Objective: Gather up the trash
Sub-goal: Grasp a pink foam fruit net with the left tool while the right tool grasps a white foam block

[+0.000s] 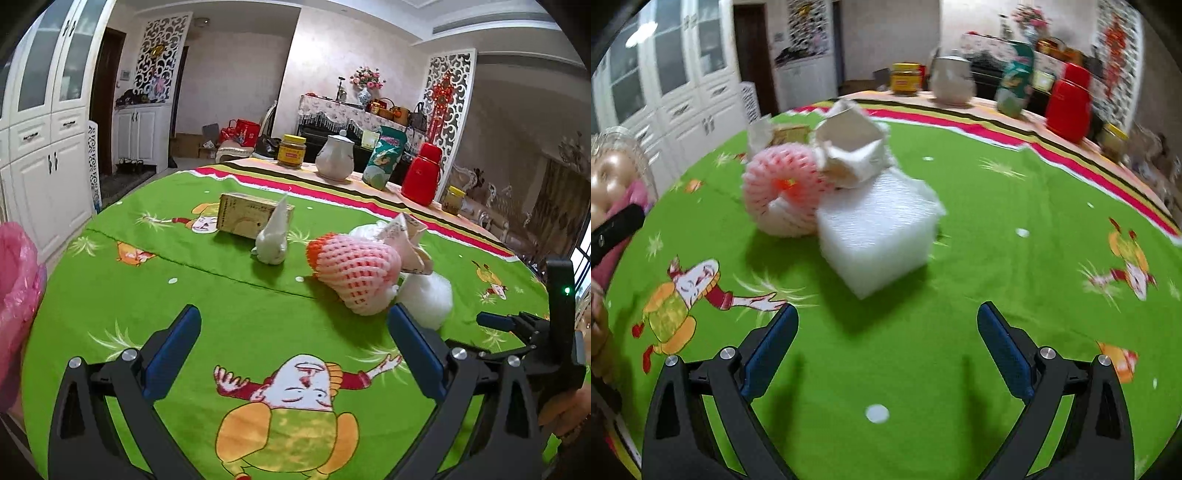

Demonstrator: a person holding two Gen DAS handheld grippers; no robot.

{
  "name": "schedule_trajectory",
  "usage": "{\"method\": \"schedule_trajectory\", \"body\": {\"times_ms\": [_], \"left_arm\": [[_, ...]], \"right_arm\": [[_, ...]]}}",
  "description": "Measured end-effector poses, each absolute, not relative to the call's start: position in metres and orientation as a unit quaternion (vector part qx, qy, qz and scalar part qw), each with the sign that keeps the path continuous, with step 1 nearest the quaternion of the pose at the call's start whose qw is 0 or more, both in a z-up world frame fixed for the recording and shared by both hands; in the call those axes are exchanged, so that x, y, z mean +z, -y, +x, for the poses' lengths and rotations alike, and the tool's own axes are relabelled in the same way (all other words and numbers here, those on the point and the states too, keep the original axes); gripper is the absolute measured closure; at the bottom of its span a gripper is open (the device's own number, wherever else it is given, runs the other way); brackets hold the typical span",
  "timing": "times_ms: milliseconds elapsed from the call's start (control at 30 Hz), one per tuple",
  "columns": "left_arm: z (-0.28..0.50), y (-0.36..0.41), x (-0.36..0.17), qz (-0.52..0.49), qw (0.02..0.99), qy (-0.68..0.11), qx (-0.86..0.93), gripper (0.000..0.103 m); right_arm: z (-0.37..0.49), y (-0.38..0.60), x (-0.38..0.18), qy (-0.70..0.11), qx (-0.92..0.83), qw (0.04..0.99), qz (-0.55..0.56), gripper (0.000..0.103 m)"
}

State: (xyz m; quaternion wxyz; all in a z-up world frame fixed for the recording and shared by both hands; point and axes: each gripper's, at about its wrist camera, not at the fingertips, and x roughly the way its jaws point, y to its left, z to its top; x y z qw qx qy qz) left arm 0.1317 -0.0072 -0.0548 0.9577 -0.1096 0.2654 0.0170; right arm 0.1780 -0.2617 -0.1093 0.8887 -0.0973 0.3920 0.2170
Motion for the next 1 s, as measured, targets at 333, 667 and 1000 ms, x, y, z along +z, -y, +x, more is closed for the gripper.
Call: {"method": "schedule_trajectory", "body": {"times_ms": [333, 667, 1000], "left_arm": [[0.136, 0.000, -0.064, -0.123, 0.953, -0.275, 0.004, 0.005], [0.139, 0.010, -0.066, -0.110, 0.951, -0.288, -0.012, 0.005], [0.149, 0.009, -0.073, -0.126, 0.940, -0.318, -0.017, 0.005]], "right_arm": [[0.190, 0.235, -0.109, -0.381, 0.208, 0.888, -0.152, 0.011], [0.227, 0.238, -0.102, -0.392, 0.223, 0.886, -0.109, 0.011], [0.201, 0.249, -0.096, -0.359, 0.262, 0.893, -0.071, 0.030]]}}
